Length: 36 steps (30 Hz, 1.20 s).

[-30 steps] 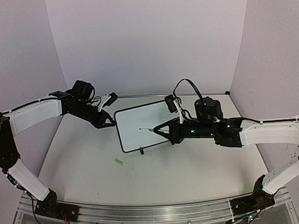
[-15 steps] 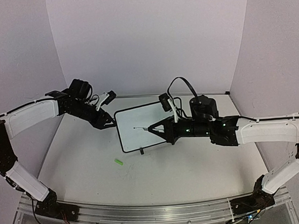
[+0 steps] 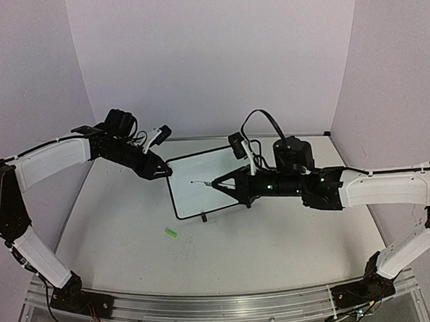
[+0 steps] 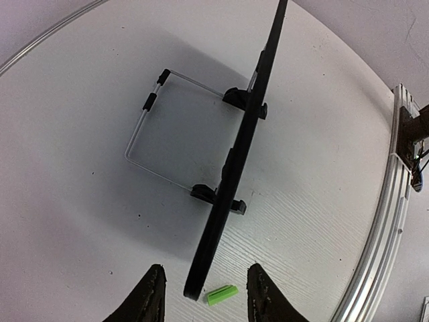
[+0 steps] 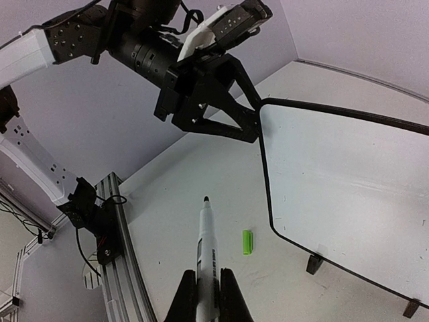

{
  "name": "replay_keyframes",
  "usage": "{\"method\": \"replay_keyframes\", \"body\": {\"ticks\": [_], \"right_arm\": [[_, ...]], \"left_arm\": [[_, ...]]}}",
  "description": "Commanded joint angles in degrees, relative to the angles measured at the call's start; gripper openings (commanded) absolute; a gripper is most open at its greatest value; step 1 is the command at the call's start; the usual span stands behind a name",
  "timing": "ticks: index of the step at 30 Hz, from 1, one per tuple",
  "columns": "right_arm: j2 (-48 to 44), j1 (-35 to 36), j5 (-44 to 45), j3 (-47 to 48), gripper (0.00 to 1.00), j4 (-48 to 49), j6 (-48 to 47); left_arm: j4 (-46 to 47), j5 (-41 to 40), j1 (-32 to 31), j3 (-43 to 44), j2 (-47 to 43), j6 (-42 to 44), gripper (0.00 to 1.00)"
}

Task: Write a sentence on the whiteboard
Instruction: Hold the whiteboard at the center of the board, then write a sentence on the whiteboard.

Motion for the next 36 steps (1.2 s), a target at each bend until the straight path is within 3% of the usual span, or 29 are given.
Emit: {"method": "replay_keyframes", "body": {"ticks": [1, 20, 36], "right_arm": [[0.7, 0.7, 0.4, 1.7, 0.00, 3.2, 0.1], [4.3, 0.9, 5.0, 4.6, 0.00, 5.2, 1.3], [13.7, -5.8, -10.5, 8.1, 0.00, 14.4, 2.9]], "left_arm": [[1.0, 2.0, 0.1, 4.2, 2.5, 0.6, 0.38], [-3.4, 1.3, 0.1, 3.7, 3.0, 5.6, 0.00], [-4.6, 1.7, 0.1, 3.1, 3.9, 7.9, 0.00]]}}
